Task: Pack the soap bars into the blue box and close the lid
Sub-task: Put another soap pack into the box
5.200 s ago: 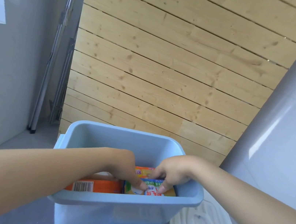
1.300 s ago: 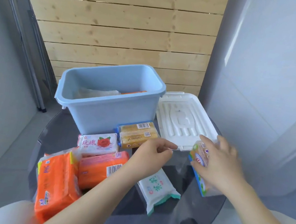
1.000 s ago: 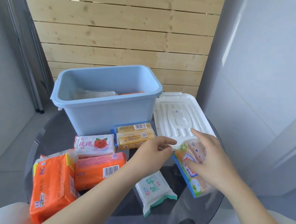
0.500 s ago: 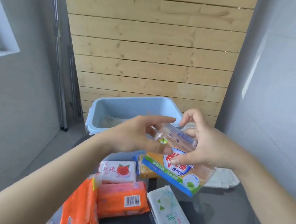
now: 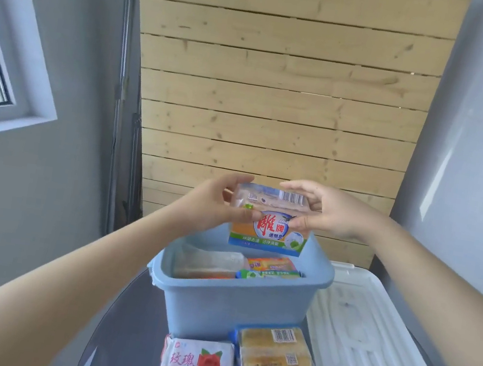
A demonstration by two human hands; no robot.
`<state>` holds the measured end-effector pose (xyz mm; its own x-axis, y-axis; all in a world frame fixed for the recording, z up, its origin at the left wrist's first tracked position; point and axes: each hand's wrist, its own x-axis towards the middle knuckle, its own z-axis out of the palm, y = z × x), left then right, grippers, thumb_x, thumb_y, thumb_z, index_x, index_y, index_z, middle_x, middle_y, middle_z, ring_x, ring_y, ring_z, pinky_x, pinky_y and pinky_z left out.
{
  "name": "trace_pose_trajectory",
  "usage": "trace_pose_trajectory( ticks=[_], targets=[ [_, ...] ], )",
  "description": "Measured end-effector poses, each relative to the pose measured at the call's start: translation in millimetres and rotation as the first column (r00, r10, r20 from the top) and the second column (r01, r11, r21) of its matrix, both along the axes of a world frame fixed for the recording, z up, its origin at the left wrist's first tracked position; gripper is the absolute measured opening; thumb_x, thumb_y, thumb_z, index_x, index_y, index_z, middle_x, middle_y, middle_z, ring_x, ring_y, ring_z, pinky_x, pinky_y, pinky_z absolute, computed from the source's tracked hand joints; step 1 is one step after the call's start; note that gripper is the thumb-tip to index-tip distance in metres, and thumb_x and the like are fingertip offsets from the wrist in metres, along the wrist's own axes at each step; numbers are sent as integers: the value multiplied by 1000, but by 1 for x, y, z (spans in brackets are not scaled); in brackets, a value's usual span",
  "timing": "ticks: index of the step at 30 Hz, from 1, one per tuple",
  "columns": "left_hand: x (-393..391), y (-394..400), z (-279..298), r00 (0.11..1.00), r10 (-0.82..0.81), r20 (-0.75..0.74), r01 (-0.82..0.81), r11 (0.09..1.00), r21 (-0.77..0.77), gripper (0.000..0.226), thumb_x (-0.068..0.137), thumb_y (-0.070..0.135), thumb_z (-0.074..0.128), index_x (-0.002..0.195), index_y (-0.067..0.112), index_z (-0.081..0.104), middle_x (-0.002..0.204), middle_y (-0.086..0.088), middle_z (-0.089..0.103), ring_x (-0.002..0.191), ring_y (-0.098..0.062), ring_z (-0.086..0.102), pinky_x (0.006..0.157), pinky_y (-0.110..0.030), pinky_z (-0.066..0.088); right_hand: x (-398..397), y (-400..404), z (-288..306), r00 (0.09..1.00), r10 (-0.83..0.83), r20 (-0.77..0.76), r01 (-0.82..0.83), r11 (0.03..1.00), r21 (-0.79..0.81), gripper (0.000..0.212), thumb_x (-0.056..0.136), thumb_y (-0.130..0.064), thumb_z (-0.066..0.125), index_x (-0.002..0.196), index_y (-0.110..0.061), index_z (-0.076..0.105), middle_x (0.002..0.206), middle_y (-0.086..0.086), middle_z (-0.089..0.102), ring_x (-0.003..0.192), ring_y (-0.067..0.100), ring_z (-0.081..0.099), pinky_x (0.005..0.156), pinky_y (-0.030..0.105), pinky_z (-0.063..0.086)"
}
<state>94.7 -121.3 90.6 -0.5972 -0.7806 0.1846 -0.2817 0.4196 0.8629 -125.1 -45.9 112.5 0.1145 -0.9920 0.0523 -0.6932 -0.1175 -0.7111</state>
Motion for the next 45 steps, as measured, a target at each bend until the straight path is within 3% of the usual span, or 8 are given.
trace_pose_trajectory(
  ticks=[6,9,17,23,29,36,40,45],
  targets=[
    [-41,-40,-37,984,-8,180,7,1000,1,68,67,32,82,126,21,50,97,10,57,89,-5,57,72,-9,45,-32,-41,-30,984,-3,-179,23,994,109,66,76,-11,74,132,-30,44,137,-4,49,126,16,47,105,40,40],
    [-53,-51,-52,974,5,227,1,1000,-27,61,67,26,82,117,19,49,93,13,55,78,1,53,61,-4,43,-35,-53,-46,980,-3,-198,23,995,96,66,74,-6,73,130,-28,46,128,-8,53,119,16,53,103,37,42],
    [-52,-55,-81,938,79,338,-12,981,-196,57,64,30,82,109,22,48,109,6,54,98,-13,51,74,-22,37,-28,-69,-72,889,3,-458,-39,997,-67,64,73,-16,74,129,-31,49,109,-16,49,105,12,35,95,26,33],
    [-55,-54,-85,907,118,405,-29,975,-218,55,65,40,81,110,23,54,106,3,53,92,-13,49,70,-23,34,-33,-71,-84,823,-33,-567,7,999,-48,54,74,-40,71,125,-41,54,126,-9,40,119,17,28,104,30,22],
    [-54,-56,-86,911,183,370,-139,980,-142,43,72,52,72,106,28,64,82,12,54,76,-11,57,64,-20,43,-35,-66,-87,873,-71,-483,43,997,-68,38,81,-46,62,118,-42,60,116,-13,49,119,12,26,103,31,18],
    [-60,-51,-81,923,120,367,-171,979,108,33,83,33,68,110,19,55,68,-3,62,62,-19,58,74,-34,56,-15,-64,-84,749,-100,-655,112,993,-24,41,88,-44,53,128,-41,52,126,-9,50,126,18,29,105,37,23],
    [-56,-34,-68,896,184,405,-173,983,-65,50,85,46,58,129,22,51,101,-2,64,84,-17,60,75,-24,44,-12,-43,-83,865,-168,-473,157,986,-64,46,89,-37,54,135,-33,46,147,-6,41,139,17,21,114,33,16],
    [-38,13,-59,948,252,196,-207,953,-221,24,88,33,55,112,29,60,112,0,54,88,-15,59,61,-9,39,4,14,-82,943,-305,-132,246,908,-338,32,88,-22,60,120,-20,62,123,-5,61,128,14,38,100,15,23]
  ],
)
